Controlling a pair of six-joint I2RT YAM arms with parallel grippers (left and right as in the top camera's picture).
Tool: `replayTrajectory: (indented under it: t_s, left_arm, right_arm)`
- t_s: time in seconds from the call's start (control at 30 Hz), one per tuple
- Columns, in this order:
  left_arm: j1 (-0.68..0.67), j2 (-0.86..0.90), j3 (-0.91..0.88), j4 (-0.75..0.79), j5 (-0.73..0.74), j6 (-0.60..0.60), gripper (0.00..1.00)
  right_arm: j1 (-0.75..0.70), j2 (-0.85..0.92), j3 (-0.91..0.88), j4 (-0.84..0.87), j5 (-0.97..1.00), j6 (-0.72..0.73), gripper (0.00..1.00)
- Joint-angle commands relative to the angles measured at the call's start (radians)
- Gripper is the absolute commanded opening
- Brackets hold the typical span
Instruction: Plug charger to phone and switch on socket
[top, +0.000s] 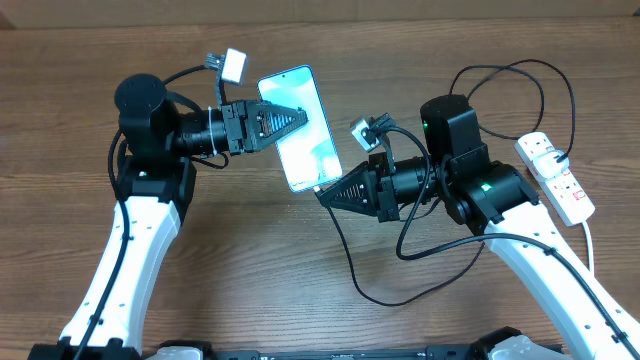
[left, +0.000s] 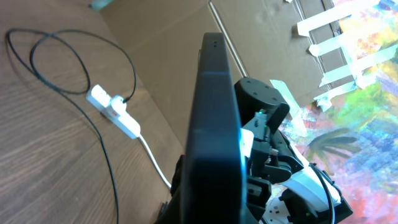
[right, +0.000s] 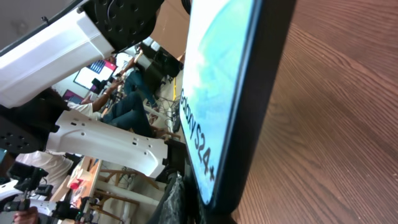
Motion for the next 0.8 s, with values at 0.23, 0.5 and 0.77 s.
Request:
replayTrajectory:
  t_s: [0.23,0.5,0.77]
  left_arm:
    - [-0.010,0.046,0.011,-0.013,0.080,0.043,0.04]
    - [-0.010,0.046,0.011,-0.013,0.020,0.013,0.04]
    - [-0.009,0.046,0.011,-0.010,-0.063,-0.022,0.04]
  right_arm:
    - [0.002,0.001,0.001,0.009,0.037,0.004,0.04]
    - [0.003,0.001,0.000,0.007,0.161,0.117,0.04]
    - [0.010,0.001,-0.002,0.010,0.428,0.308,0.04]
